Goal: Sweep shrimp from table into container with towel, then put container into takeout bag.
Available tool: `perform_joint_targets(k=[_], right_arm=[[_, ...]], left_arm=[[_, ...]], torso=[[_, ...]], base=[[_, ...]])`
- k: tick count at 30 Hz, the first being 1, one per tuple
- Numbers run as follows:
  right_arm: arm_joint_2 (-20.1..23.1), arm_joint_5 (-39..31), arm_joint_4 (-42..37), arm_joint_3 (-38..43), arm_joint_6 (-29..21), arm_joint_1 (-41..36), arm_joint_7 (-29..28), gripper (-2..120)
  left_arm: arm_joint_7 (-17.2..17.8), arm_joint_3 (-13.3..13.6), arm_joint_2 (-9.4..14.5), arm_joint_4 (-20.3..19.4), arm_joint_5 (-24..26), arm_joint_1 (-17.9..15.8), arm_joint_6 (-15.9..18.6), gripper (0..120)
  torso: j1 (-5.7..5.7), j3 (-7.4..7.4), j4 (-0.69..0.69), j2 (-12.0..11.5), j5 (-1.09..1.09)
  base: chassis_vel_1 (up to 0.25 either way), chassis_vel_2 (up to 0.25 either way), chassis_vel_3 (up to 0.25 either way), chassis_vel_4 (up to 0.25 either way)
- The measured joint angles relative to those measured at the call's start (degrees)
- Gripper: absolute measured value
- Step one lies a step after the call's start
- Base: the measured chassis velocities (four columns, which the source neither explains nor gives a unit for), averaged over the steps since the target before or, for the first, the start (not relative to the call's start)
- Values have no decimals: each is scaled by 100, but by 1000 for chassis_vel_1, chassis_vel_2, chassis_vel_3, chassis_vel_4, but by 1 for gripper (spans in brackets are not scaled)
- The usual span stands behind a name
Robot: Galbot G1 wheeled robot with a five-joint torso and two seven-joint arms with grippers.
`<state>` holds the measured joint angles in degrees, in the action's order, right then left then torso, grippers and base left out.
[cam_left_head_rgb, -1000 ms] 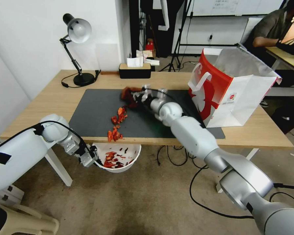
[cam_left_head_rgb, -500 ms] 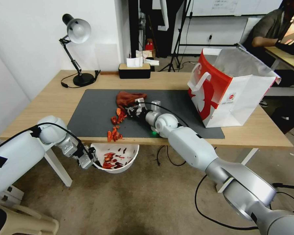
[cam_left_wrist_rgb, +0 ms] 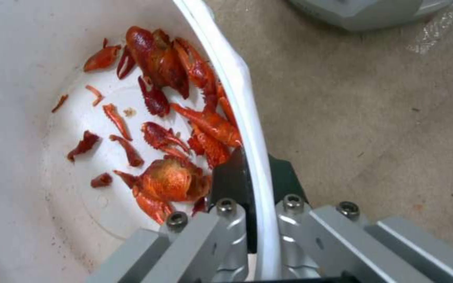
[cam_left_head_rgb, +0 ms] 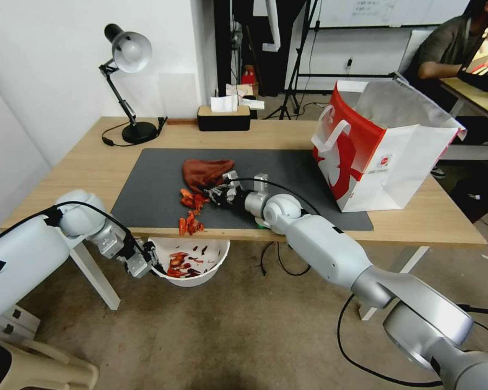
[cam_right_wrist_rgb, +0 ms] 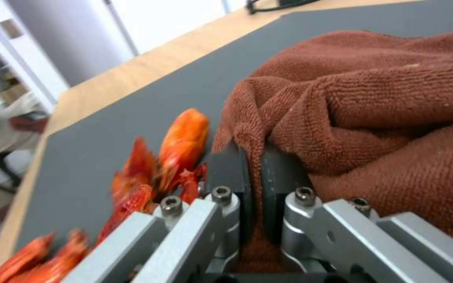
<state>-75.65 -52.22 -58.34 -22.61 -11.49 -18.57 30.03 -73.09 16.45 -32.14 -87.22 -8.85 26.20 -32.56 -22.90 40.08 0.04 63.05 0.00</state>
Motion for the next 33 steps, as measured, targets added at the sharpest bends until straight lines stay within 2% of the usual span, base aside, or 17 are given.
perform_joint_targets(k=[11,16,21,33], right_arm=[[314,65,-180,-59,0,-66,575,2],[519,272,-316,-77,1,-110,1028,2],[645,434,-471,-53,2,-176,1237,2],[810,466,-978,-29,-8,-400,1212,2]], left_arm=[[0,-2,-29,78,76,-58,-18,0],[0,-1,-31,88,91,-74,-23,0],[0,42,-40,87,106,-153,-18,0],[1,60,-21,36,134,-165,18,0]], torso=[[0,0,-1,0,0],[0,1,-3,0,0],[-2,2,-5,-2,0],[-3,5,-11,-4,-1]], base=[[0,0,0,0],[0,0,0,0],[0,0,0,0],[0,0,0,0]])
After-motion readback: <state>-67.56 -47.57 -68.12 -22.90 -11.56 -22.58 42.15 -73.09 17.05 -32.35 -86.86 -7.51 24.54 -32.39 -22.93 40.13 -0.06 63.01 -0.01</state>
